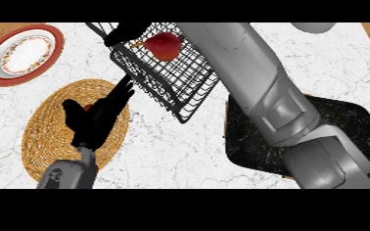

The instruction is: Pick the pear from the tray and place it in the tiered basket

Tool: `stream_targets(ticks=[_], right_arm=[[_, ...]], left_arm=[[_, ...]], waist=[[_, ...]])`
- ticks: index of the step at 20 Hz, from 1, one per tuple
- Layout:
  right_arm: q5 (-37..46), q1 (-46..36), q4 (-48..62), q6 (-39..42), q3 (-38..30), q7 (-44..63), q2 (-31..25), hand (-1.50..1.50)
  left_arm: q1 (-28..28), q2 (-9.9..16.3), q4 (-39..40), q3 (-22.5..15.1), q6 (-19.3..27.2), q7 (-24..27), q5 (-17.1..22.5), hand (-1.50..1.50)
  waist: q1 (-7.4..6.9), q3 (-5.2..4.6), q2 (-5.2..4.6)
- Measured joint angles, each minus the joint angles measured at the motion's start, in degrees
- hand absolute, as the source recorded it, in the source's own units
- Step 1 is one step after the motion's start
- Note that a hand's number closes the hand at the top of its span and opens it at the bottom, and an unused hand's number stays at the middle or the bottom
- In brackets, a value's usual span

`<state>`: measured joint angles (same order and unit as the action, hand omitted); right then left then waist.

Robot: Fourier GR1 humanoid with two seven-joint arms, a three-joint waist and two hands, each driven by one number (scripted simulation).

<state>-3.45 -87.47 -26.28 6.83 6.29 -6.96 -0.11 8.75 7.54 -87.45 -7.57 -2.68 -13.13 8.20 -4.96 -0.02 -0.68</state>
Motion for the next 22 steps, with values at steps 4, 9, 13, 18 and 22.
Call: stream_targets(ticks=[4, 9, 13, 18, 22], right_arm=[[-3.81, -1.2, 0.45, -6.38, 1.53, -1.97, 0.07, -1.5], [-7.23, -2.32, 2.76, -11.77, -1.95, -0.25, -0.56, -1.5], [-7.86, -1.55, 5.35, -11.08, -4.17, 0.8, -5.13, -1.5], [-7.62, 1.2, 7.89, -2.08, -5.18, -0.75, -14.43, -1.5], [-6.89, 3.8, 9.04, 8.91, -4.92, -3.48, -22.07, -1.5]], left_arm=[[-0.34, 0.24, -0.35, 0.42, 0.05, -0.52, -0.16, 0.0], [-1.73, 1.19, -1.17, 1.79, -0.3, -0.37, 0.15, 0.0], [-2.14, 1.72, -1.32, 3.01, -0.52, -0.53, 0.62, 0.0], [-2.73, 1.08, -1.98, 3.0, -0.33, -0.15, 0.49, 0.0], [-2.75, 0.5, -2.68, 2.35, 0.22, -1.15, -0.09, 0.0]], waist=[[0.27, 0.03, 0.09], [1.76, 0.11, 0.22], [2.73, 0.19, 0.22], [3.05, 0.23, -0.02], [3.1, 0.22, -0.14]])
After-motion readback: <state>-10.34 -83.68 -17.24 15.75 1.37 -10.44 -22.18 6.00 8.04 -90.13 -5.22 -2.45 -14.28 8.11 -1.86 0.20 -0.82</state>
